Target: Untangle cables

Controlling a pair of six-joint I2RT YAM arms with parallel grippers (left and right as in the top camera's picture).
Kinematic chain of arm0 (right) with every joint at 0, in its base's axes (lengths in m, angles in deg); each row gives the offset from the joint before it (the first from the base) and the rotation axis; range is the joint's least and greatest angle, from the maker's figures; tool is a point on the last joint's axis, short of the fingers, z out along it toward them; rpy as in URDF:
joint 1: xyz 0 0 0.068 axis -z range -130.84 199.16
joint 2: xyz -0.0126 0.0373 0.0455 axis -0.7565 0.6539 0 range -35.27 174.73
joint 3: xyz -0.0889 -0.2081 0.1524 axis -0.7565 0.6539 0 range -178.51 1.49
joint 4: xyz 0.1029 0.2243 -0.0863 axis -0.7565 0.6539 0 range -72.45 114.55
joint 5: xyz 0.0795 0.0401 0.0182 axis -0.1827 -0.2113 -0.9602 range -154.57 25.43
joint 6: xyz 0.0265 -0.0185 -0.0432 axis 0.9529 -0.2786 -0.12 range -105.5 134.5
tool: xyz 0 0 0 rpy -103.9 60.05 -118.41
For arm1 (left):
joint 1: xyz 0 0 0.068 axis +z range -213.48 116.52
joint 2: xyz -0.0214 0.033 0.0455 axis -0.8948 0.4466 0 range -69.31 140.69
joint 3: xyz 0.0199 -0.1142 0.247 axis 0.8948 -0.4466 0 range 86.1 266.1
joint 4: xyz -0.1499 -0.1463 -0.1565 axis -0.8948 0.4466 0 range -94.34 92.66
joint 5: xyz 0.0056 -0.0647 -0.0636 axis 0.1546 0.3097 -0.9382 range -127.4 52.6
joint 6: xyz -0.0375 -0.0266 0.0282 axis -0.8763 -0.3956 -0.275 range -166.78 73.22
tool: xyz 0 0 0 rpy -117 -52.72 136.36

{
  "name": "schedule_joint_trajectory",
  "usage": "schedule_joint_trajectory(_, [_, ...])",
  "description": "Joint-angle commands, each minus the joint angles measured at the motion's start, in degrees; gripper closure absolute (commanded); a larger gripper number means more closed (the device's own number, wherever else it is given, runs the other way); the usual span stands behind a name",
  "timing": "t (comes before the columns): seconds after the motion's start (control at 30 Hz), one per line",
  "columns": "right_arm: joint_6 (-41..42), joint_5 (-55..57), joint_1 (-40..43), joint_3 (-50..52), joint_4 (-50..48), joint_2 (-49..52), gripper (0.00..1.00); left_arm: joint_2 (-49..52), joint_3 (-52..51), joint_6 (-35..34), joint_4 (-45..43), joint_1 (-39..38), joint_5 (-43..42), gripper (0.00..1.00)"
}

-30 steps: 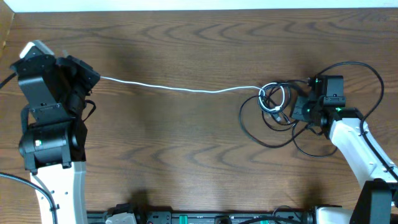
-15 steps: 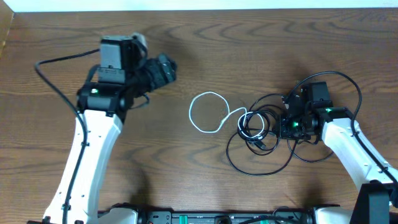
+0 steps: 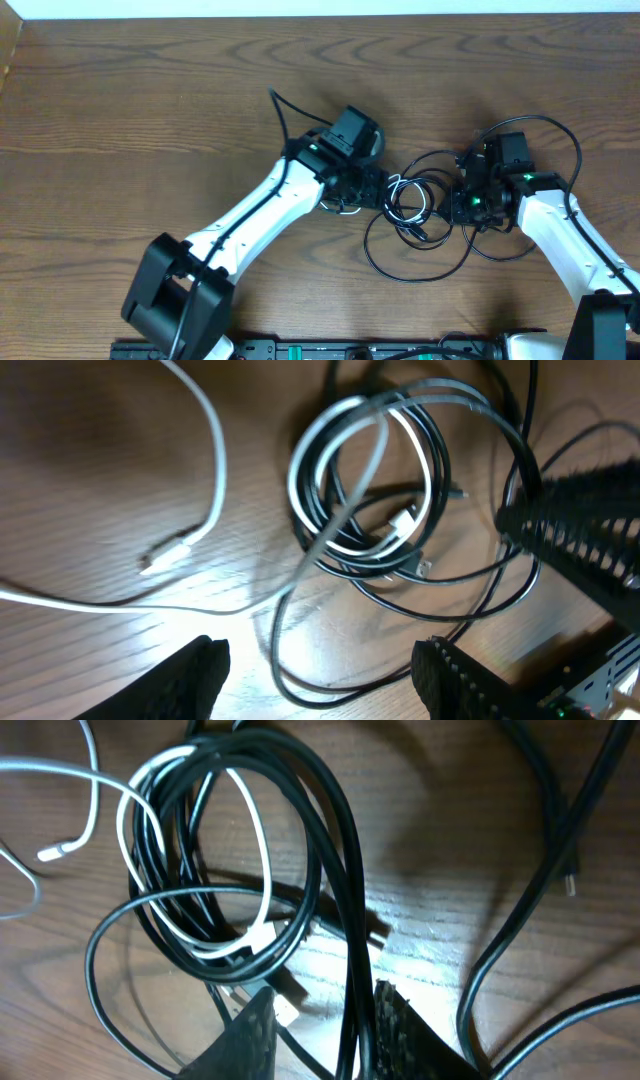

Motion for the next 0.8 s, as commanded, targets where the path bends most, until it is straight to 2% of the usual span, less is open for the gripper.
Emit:
schedule_joint_trajectory(0.0, [-0.52, 0.48, -0.24, 1.73, -1.66, -0.26, 0.6, 0.13, -0.44, 2.1, -0.94, -2.64, 0.04, 0.36])
schedule_joint_trajectory(0.1, [-0.48, 2.89, -0.22, 5.18, -6.88, -0.28, 0.55, 0.15, -0.44, 3.17, -1.6, -5.31, -0.72, 0.36])
schedule_joint_trajectory(0.17, [-0.42, 5.05, -0.22, 6.88, -9.25, -0.28, 0.56, 0.42, -0.44, 3.08, -2.14, -6.8, 3.15, 0.36])
schedule_joint_trajectory(0.2, [-0.26, 5.42, -0.24, 7.67, -10.73, -0.28, 0.61, 0.66, -0.48, 2.64, -2.16, -7.34, 6.78, 0.36])
schedule_joint_trajectory(0.23, [-0.15, 5.4, -0.22, 8.55, -12.33, -0.26, 0.78, 0.94, -0.5, 2.21, -2.27, -7.56, 8.15, 0.36])
schedule_joint_trajectory(0.3, [0.44, 5.44, -0.22, 9.49, -13.38, -0.28, 0.96, 2.05, -0.5, 2.16, -2.93, -7.56, 8.11, 0.36])
schedule_joint_trajectory(0.33, [0.44, 5.44, -0.22, 9.62, -13.38, -0.28, 0.99, 2.84, -0.5, 1.73, -3.1, -7.56, 8.09, 0.36])
schedule_joint_trajectory(0.4, [0.44, 5.42, -0.22, 9.62, -13.38, -0.28, 0.99, 4.83, -0.55, 0.92, -3.87, -7.56, 8.09, 0.36])
schedule_joint_trajectory(0.6, [1.51, 5.38, -0.24, 9.62, -13.35, -0.28, 0.98, 9.4, -0.55, -1.33, -14.4, -7.56, 10.67, 0.36])
schedule_joint_trajectory(0.77, [1.49, 5.38, -0.24, 9.62, -13.35, -0.28, 0.96, 12.44, -0.55, -3.17, -14.73, -7.54, 12.44, 0.41])
